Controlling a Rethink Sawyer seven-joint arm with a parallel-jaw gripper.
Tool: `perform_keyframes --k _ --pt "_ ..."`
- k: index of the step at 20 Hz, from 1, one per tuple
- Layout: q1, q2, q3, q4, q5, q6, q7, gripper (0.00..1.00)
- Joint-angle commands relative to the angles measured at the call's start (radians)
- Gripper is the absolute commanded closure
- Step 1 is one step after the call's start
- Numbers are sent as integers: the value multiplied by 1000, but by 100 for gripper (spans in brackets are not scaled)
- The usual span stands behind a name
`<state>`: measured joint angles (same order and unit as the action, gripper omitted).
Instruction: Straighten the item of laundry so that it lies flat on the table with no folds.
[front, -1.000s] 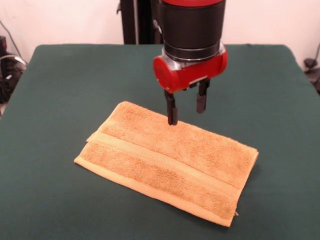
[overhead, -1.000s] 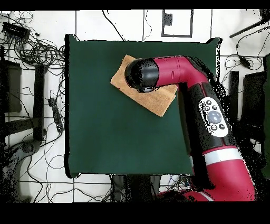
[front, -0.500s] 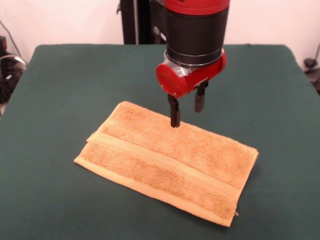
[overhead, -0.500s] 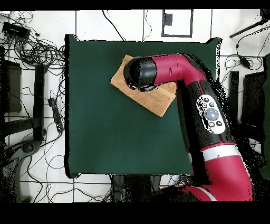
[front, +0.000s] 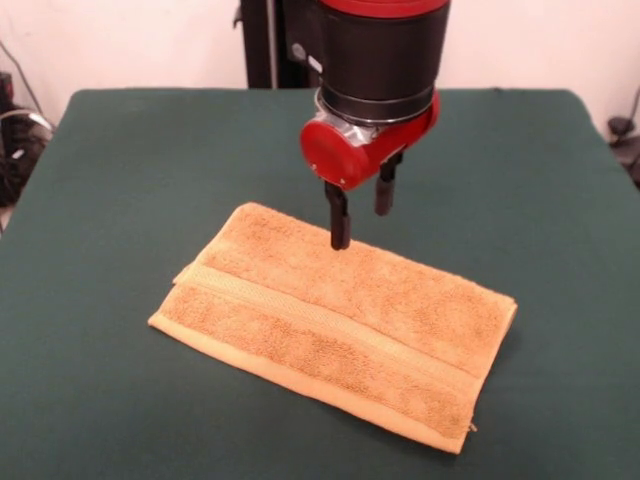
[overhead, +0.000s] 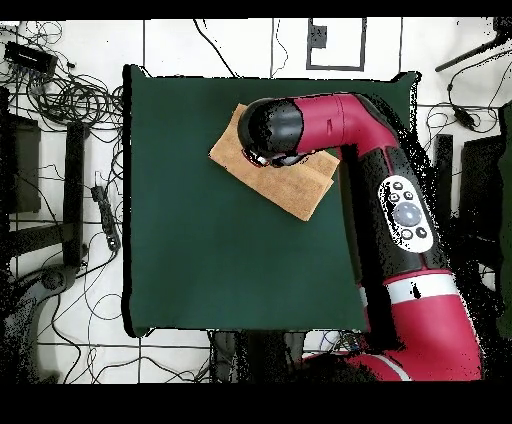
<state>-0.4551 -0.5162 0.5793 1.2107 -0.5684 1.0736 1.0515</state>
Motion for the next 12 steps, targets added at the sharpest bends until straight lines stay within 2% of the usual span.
perform_keyframes --k 1,12 --pt "3 84 90 -51 -24 134 -382 0" --pt "-1 164 85 -158 -22 129 -467 0"
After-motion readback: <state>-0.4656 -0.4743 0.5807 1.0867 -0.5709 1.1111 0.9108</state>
